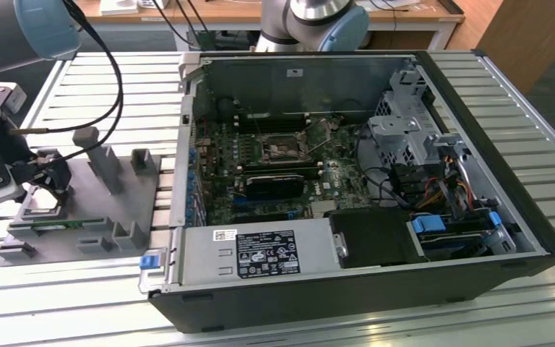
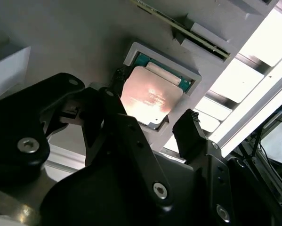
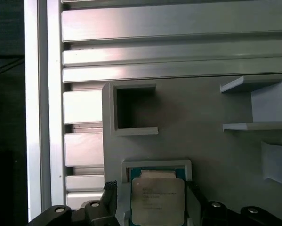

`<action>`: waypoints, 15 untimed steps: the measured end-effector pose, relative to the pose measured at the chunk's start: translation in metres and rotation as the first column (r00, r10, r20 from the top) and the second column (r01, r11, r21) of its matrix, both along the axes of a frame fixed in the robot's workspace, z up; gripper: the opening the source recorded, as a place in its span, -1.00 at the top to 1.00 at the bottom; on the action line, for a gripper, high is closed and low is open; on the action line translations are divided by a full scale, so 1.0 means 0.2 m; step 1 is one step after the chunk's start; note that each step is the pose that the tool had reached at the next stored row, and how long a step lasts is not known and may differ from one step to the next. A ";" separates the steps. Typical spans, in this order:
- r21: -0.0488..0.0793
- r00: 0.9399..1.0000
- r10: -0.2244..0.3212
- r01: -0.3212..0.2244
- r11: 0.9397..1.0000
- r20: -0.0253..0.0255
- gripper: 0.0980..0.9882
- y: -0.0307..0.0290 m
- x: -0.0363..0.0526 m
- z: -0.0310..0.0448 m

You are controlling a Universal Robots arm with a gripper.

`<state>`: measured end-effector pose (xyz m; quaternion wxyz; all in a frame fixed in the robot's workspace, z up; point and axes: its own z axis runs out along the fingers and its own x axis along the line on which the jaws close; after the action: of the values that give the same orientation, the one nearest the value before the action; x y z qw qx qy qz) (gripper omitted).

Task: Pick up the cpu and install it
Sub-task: 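Pick up the cpu and move it towards the insertion slot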

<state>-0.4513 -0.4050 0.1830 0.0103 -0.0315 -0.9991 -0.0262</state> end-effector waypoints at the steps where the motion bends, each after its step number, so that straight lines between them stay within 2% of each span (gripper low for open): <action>1: 0.000 1.000 0.000 0.000 1.000 0.000 -0.30 0.000 -0.001 -0.003; 2: 0.000 1.000 0.000 0.000 1.000 0.000 -0.30 0.001 -0.001 -0.006; 3: 0.000 1.000 0.000 0.000 1.000 0.000 -0.15 0.001 -0.001 -0.008; 8: 0.000 1.000 0.000 0.000 1.000 0.000 -0.15 0.002 -0.001 -0.009; 11: 0.000 1.000 0.000 0.000 1.000 0.001 -0.15 0.002 -0.001 0.014; 15: 0.000 1.000 0.000 0.000 1.000 0.001 -0.15 0.002 -0.001 0.015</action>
<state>-0.4515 -0.4046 0.1860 0.0097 -0.0314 -0.9991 -0.0262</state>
